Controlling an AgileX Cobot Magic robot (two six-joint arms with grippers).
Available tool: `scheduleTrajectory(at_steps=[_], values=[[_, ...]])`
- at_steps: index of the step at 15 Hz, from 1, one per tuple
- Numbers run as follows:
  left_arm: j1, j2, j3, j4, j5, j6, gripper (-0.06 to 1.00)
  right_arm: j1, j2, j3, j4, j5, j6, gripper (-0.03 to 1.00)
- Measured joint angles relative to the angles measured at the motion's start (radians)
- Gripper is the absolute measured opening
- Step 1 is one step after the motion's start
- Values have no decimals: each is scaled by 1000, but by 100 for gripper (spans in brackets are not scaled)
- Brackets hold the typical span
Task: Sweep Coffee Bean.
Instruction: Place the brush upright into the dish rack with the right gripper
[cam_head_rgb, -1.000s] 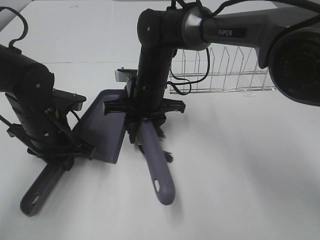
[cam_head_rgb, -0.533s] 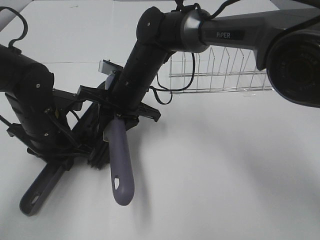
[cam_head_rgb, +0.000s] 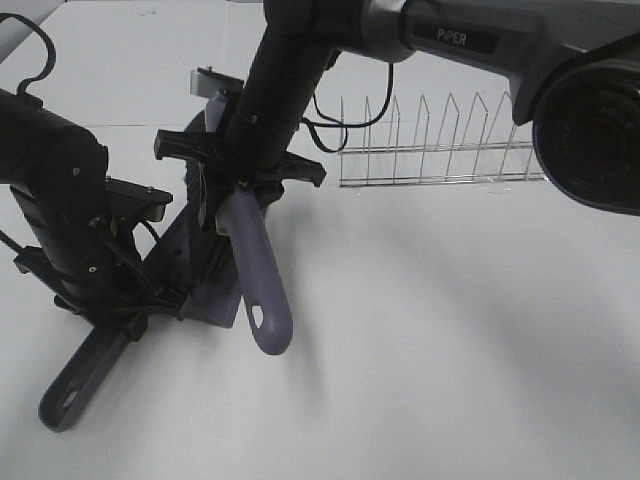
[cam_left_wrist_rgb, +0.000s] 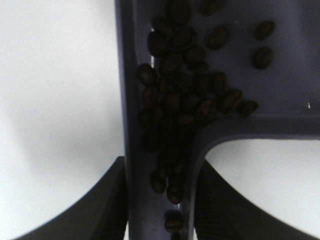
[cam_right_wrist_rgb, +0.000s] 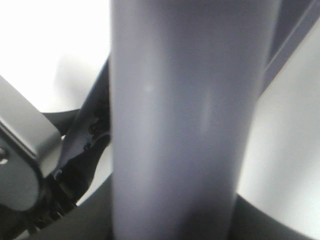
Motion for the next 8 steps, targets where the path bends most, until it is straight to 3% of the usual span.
scheduleTrajectory(at_steps=[4,8], values=[[0,0,0,0,1,0,33,0,-35,-42,-119,4,6,30],[0,0,0,0,1,0,33,0,-140,106,-239,3,1,30]])
